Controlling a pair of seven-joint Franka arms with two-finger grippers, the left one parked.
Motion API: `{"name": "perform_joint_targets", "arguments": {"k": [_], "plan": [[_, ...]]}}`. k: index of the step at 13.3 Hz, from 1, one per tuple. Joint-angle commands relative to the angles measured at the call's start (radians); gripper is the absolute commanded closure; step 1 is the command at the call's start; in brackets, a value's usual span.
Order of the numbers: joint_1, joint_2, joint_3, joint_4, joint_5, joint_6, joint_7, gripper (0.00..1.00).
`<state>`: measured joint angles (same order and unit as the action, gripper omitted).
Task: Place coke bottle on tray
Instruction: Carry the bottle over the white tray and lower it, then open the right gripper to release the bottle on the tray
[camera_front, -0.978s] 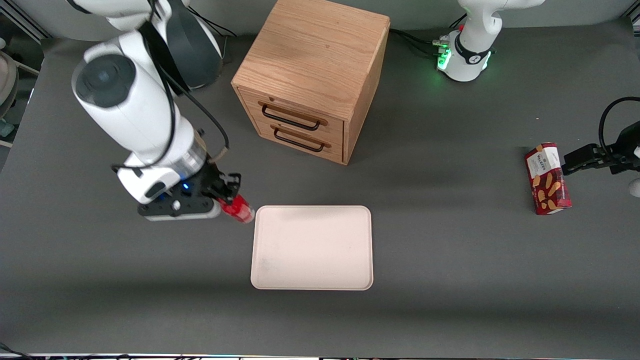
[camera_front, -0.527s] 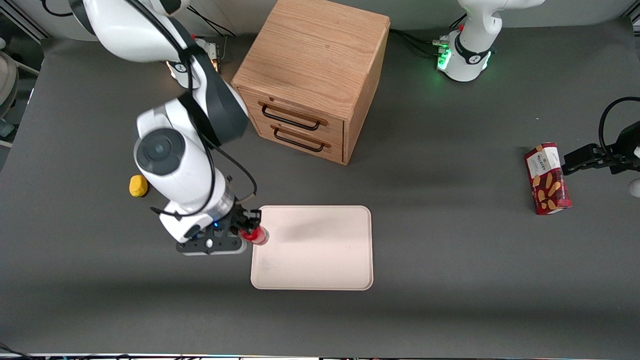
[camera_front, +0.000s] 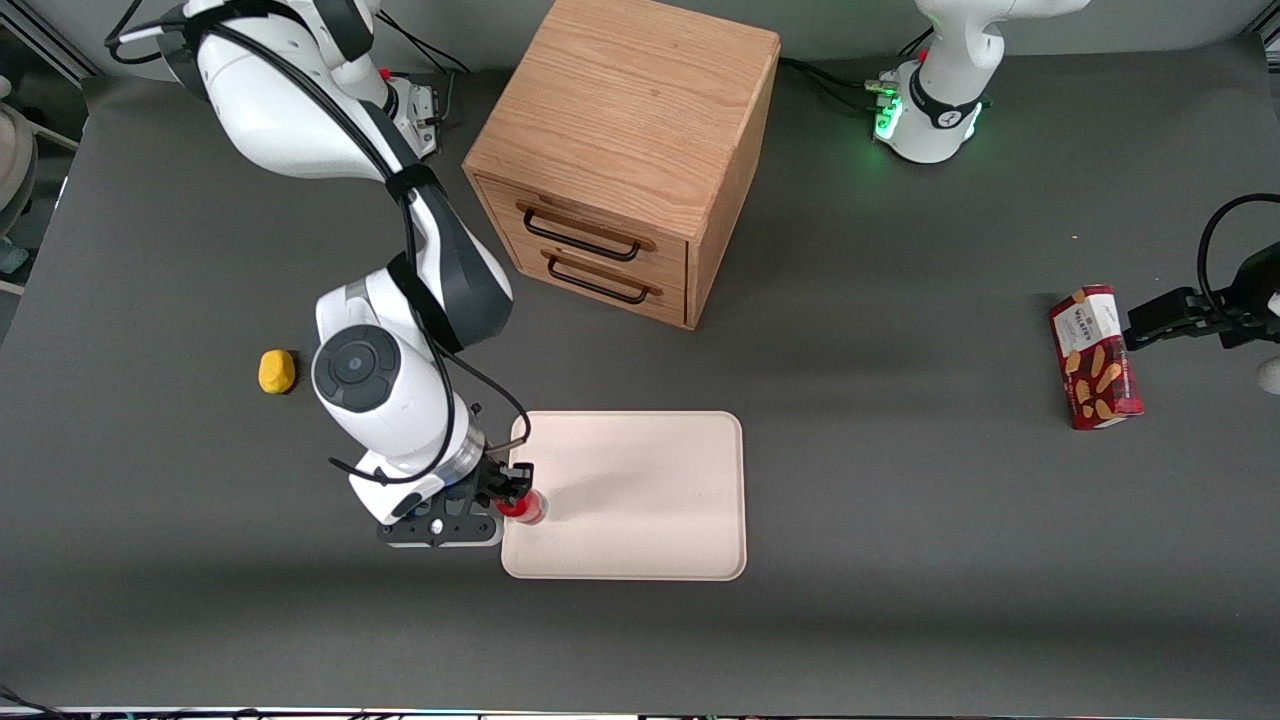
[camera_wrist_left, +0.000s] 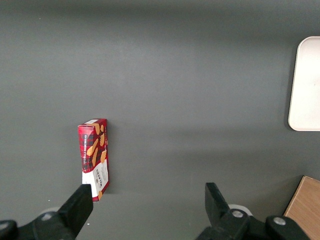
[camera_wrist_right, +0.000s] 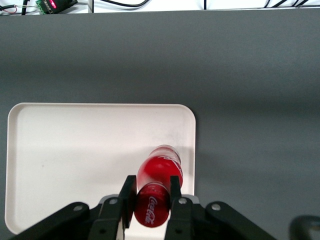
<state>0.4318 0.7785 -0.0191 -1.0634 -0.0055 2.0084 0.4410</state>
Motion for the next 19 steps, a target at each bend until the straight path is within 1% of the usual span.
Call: {"name": "perform_joint_targets", "arguments": {"k": [1, 4, 11, 12, 13, 14, 15, 16, 17, 18, 19], "plan": [[-0.002, 0.014, -0.001, -0.001, 0.016, 0.033, 0.005, 1.00], [-0.001, 0.037, 0.001, 0.000, 0.016, 0.044, 0.012, 1.00], [0.001, 0.039, 0.001, -0.017, 0.015, 0.066, 0.018, 1.00], [0.001, 0.041, 0.001, -0.017, 0.015, 0.066, 0.018, 0.99], [0.001, 0.041, 0.001, -0.017, 0.015, 0.066, 0.018, 0.90], [0.001, 0.041, 0.001, -0.017, 0.013, 0.066, 0.018, 0.73], [0.001, 0.044, 0.001, -0.017, 0.013, 0.066, 0.018, 0.59], [0.001, 0.045, 0.001, -0.017, 0.013, 0.066, 0.019, 0.39], [0.001, 0.045, 0.001, -0.017, 0.013, 0.066, 0.019, 0.23], [0.001, 0.045, 0.001, -0.015, 0.013, 0.066, 0.019, 0.12], [0.001, 0.045, 0.001, -0.015, 0.013, 0.066, 0.019, 0.06]]}}
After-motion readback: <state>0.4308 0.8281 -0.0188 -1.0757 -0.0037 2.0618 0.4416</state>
